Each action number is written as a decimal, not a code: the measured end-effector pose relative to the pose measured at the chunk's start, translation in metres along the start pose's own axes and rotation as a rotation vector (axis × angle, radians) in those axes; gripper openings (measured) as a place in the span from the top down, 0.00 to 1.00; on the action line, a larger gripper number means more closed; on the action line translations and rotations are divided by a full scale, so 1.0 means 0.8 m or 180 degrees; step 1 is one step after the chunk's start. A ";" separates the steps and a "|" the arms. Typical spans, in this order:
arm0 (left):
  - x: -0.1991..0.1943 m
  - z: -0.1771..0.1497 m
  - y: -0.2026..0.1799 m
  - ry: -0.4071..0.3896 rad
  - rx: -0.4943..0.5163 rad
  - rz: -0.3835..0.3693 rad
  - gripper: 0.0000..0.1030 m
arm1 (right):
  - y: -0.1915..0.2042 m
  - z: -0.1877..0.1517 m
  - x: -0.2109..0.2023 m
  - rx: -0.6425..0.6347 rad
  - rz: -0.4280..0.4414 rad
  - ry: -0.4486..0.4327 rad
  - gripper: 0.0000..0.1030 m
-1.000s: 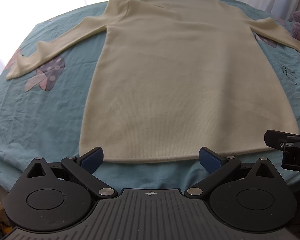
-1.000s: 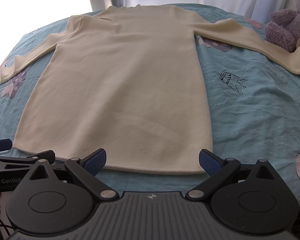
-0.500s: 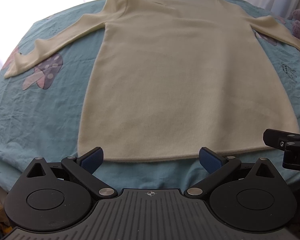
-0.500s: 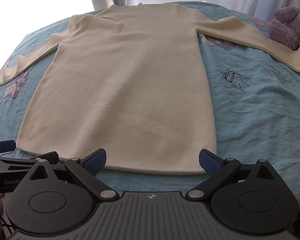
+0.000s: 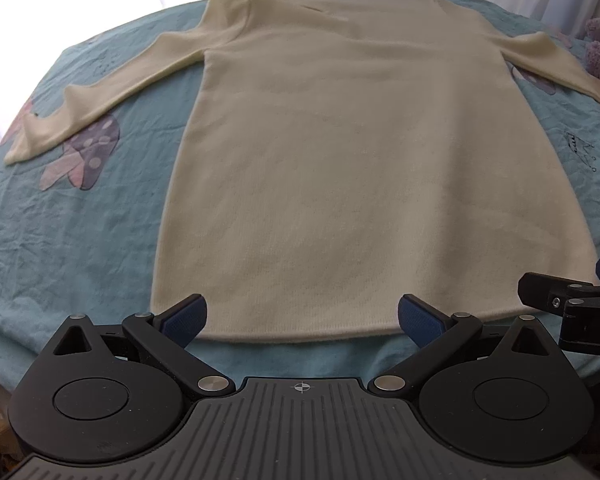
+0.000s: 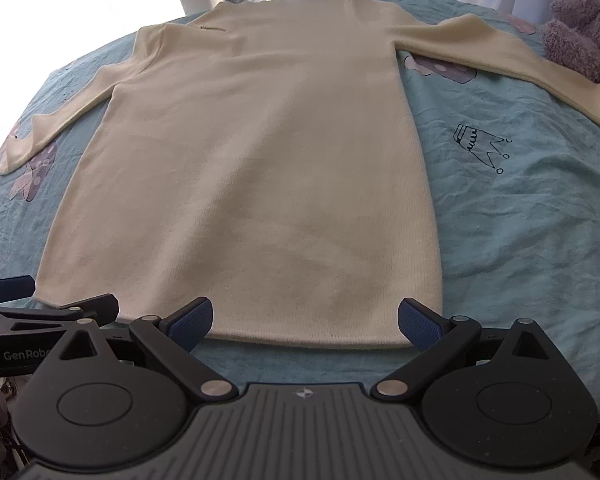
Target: Fold small clothes
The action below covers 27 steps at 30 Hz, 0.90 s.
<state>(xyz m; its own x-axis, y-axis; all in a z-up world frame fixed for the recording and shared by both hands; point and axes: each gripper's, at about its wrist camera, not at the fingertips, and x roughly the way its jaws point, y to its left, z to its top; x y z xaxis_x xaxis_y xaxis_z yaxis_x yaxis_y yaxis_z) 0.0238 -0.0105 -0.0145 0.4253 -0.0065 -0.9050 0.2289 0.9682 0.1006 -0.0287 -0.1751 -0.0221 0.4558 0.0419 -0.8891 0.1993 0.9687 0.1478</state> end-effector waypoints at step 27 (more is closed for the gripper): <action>0.079 0.103 0.038 -0.0331 -0.0681 -0.0752 0.00 | -0.444 0.110 0.020 0.3312 -0.0442 -0.1932 0.47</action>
<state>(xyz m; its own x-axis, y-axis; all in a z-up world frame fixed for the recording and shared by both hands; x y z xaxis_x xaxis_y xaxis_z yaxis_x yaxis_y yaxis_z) 0.1297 -0.0022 -0.0349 0.4721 -0.2518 -0.8448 0.1476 0.9674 -0.2059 -0.0158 -0.5404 -0.0509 0.6521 -0.4383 -0.6186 0.7534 0.2844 0.5929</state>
